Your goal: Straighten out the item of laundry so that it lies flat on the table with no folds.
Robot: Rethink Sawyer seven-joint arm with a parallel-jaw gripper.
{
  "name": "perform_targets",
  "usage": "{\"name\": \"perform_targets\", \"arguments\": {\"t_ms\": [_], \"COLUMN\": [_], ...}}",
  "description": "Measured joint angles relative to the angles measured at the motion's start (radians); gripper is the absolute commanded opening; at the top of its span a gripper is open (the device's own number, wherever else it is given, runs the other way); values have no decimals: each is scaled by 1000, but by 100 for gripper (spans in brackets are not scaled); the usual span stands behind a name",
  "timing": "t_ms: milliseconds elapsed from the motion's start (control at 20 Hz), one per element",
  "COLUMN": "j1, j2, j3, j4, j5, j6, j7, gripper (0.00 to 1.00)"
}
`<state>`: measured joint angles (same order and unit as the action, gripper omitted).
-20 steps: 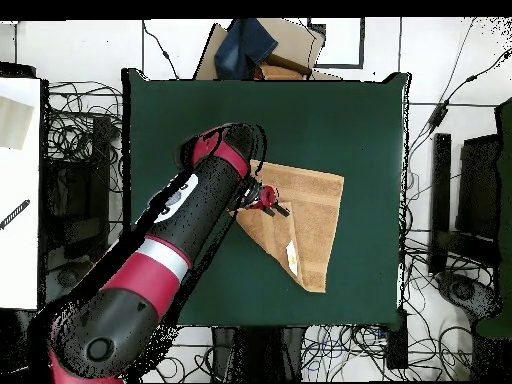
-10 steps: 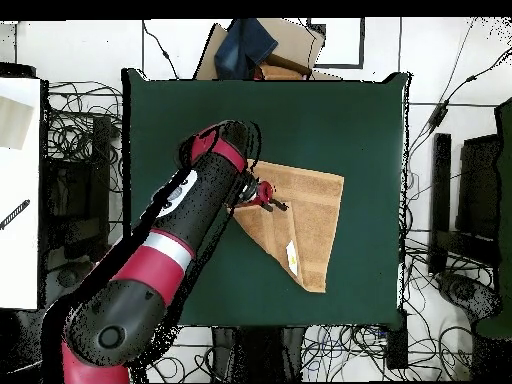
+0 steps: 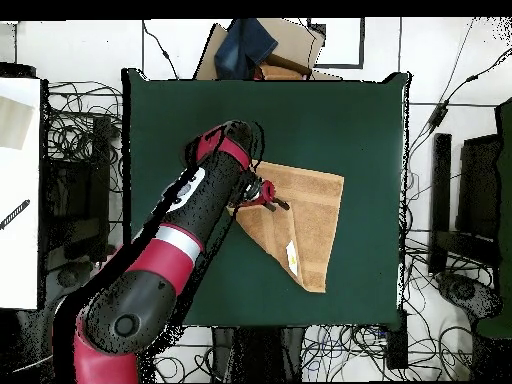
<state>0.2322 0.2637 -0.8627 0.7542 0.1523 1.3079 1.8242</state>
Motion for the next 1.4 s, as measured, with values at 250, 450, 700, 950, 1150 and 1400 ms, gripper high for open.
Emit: {"name": "perform_targets", "arguments": {"t_ms": [250, 450, 700, 950, 1150, 1400], "j1": [-3, -3, -3, -4, -13, -45], "j2": [6, 6, 6, 5, 6, 14], "j3": [3, 7, 12, 13, 13, 13], "j4": [0, 0, 0, 0, -15, -65], "j5": [0, 0, 0, 0, 0, 0], "j6": [0, 0, 0, 2, 16, 49], "j7": [0, 0, 0, 0, 0, 0], "gripper": [100, 100, 100, 100, 100, 100]}}
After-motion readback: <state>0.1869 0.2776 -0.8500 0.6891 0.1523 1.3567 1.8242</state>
